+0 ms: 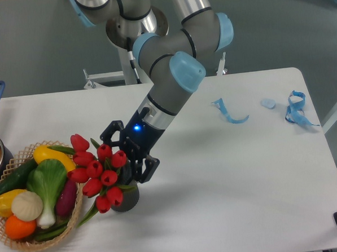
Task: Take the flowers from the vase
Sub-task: 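Lower the gripper around the tulip stems and close it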
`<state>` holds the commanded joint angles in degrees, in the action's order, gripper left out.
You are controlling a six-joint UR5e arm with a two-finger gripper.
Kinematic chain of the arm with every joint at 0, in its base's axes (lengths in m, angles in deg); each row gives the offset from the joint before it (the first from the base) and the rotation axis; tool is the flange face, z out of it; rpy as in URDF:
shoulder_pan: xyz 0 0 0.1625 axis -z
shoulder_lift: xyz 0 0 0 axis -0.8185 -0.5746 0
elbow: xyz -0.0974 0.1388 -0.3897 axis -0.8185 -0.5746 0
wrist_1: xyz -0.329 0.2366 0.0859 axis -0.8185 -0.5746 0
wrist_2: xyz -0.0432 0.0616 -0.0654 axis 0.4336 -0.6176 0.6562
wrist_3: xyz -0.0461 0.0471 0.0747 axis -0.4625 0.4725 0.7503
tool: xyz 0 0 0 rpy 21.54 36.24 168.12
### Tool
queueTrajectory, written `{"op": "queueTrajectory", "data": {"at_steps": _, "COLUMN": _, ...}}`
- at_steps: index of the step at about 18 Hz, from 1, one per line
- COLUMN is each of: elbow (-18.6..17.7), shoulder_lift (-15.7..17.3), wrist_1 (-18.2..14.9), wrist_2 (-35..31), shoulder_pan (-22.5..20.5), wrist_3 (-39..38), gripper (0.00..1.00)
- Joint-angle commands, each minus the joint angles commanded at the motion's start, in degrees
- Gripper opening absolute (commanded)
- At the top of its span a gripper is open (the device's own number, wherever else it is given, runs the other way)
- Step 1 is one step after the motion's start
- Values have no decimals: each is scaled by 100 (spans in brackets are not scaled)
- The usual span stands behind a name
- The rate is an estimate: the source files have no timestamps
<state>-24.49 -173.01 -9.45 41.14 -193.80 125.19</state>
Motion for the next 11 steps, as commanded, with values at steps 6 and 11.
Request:
{"op": "queueTrajectory", "data": {"at_steps": 6, "elbow": 9, "shoulder_lift": 0, "wrist_1": 0, "wrist_2": 18, "shoulder_pan": -9, "wrist_3": 9, "gripper": 54}}
{"op": "queueTrajectory", "data": {"at_steps": 11, "elbow": 0, "shoulder_lift": 17, "wrist_1": -9, "wrist_2": 35, "shoulder_pan": -70, "wrist_3": 9, "gripper": 41}}
